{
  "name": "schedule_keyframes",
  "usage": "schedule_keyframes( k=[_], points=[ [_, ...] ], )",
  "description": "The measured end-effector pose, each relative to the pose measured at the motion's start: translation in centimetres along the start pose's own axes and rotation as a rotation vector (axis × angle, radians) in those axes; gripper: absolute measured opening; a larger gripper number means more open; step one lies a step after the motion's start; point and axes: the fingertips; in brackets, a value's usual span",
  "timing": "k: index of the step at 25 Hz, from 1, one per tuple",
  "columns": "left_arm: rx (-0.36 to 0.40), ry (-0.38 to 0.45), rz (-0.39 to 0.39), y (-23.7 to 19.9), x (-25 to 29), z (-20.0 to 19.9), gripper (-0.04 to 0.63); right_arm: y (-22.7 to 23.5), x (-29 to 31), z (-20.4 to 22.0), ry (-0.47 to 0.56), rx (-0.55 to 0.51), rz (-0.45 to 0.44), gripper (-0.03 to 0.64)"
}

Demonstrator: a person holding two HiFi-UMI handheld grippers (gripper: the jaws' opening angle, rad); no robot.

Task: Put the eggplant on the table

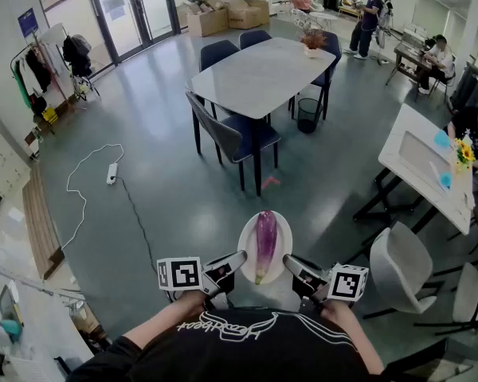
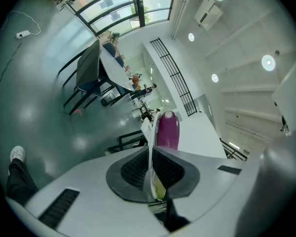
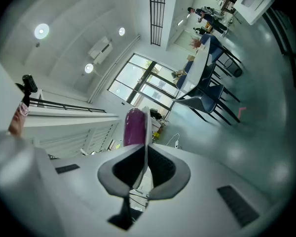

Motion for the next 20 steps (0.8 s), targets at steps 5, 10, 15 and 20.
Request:
schedule_keyframes(
  k=[5,10,15,20],
  points=[
    [0.004,-0.004,0.003,0.5,0.6,0.4,0.025,0.0,-0.7,-0.3,-0.001,-0.011,-0.006,0.018],
    [-0.012,0.011,0.000,0.1,0.1,0.7,0.025,-0.1,-0.6,0.1,-0.010,-0.010,-0.017,0.018],
    [-0.018,0.016,-0.005,-0.1,-0.6,0.5,0.025,-0.5,0.1,0.4,-0.012,0.027,-0.050,0.018],
    [-0.032,0.022,-0.013,-0.8,-1.0,0.4,0.025,-0.2,0.8,0.7,-0.005,0.049,-0.063,0.017]
  ],
)
Point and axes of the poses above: the fingertips, and each gripper's own axes: x forward along the fingers, y to its right, z out of its underside, and after that the axes turned 3 degrees about -x, right-handed
